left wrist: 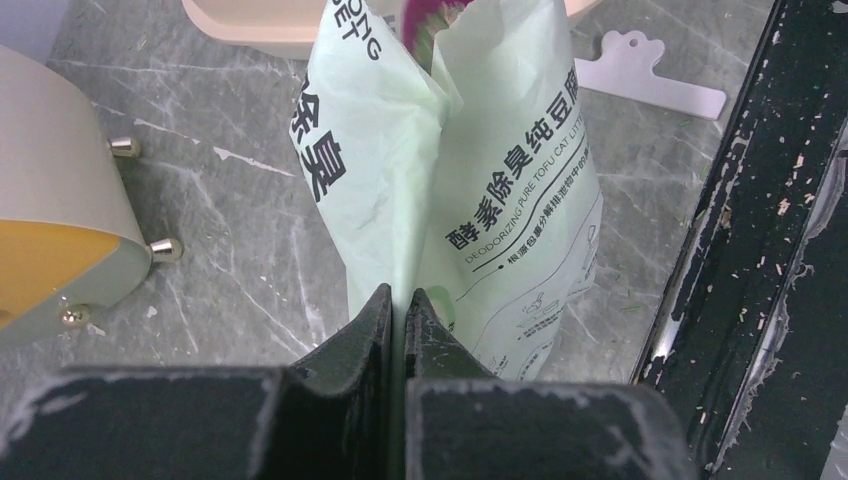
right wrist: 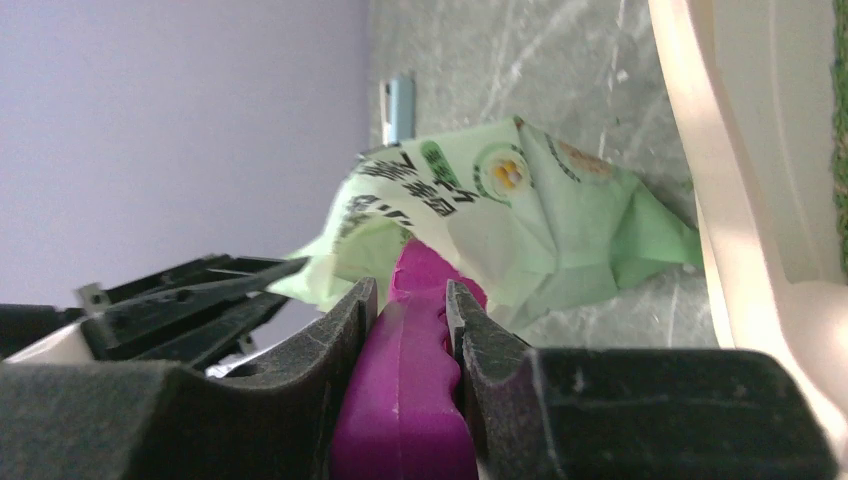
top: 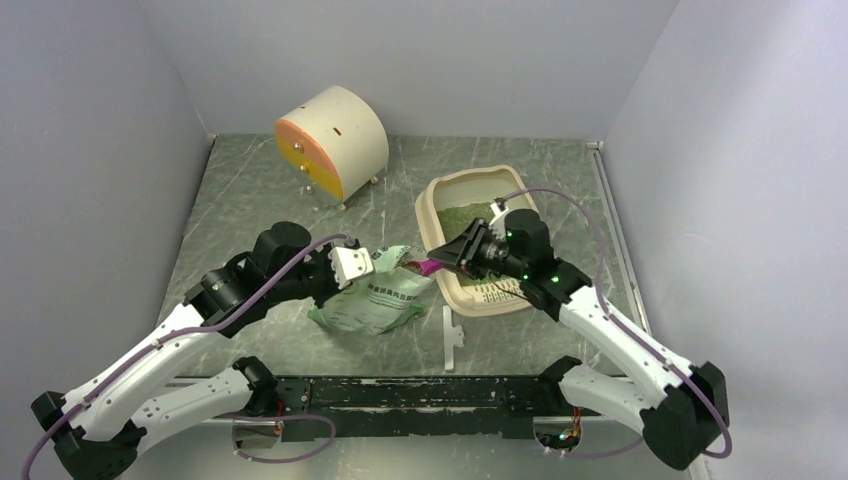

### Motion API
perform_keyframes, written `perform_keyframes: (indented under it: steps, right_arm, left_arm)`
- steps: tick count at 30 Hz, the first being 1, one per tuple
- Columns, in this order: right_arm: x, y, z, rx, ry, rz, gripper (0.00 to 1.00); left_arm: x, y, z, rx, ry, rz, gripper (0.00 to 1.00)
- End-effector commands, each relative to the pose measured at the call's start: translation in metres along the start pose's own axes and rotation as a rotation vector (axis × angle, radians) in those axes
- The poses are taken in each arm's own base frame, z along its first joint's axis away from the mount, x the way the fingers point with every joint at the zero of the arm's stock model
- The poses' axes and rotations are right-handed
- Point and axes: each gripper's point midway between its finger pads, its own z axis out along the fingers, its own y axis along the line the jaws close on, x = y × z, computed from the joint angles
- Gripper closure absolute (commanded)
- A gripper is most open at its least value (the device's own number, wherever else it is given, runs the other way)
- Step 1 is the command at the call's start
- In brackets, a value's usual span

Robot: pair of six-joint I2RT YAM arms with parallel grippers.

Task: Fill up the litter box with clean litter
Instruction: 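Scoop the cat litter from the cat litter bag.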

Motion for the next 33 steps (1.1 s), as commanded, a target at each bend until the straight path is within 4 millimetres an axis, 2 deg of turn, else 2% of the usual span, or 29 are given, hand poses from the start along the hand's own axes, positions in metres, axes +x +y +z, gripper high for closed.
perform_keyframes:
  steps: [1,4,6,9,11,12,14,17,22,29,33]
  right_arm:
    - [-0.020,0.010,-0.010,-0.061,-0.105,0.047,1.00]
    - [-0.003,0.022,0.000,-0.153,-0.018,0.080,1.00]
    - [-0.006,0.021,-0.003,-0.137,-0.046,0.073,1.00]
    - [-0.029,0.014,-0.016,-0.055,-0.194,0.046,1.00]
    - [-0.025,0.022,-0.013,-0.069,-0.157,0.016,1.00]
    - [-0.016,0.026,-0.008,-0.086,-0.094,0.009,1.00]
    - [-0.012,0.024,-0.005,-0.087,-0.062,0.030,1.00]
    - [-0.025,0.023,-0.023,-0.144,-0.125,0.116,1.00]
    - [-0.035,0.017,-0.040,-0.215,-0.097,0.190,1.00]
    - [-0.042,0.010,-0.051,-0.222,-0.091,0.194,1.00]
    - [-0.050,0.009,-0.051,-0.163,-0.105,0.102,1.00]
  left_arm:
    - [-0.054,0.013,-0.026,-0.056,-0.190,0.021,0.95]
    - [-0.053,0.012,-0.025,-0.051,-0.185,0.016,0.95]
    - [-0.052,0.011,-0.024,-0.047,-0.180,0.012,0.95]
    - [-0.051,0.010,-0.024,-0.039,-0.173,0.006,0.95]
    - [-0.051,0.008,-0.022,-0.031,-0.176,0.005,0.95]
    - [-0.050,0.007,-0.021,-0.025,-0.178,0.004,0.95]
    - [-0.051,0.007,-0.018,-0.018,-0.179,0.003,0.95]
    - [-0.052,0.010,-0.020,-0.026,-0.167,-0.003,0.95]
    - [-0.051,0.012,-0.022,-0.049,-0.182,0.007,0.95]
    - [-0.052,0.012,-0.020,-0.043,-0.179,0.008,0.95]
    - [-0.052,0.012,-0.018,-0.040,-0.181,0.007,0.95]
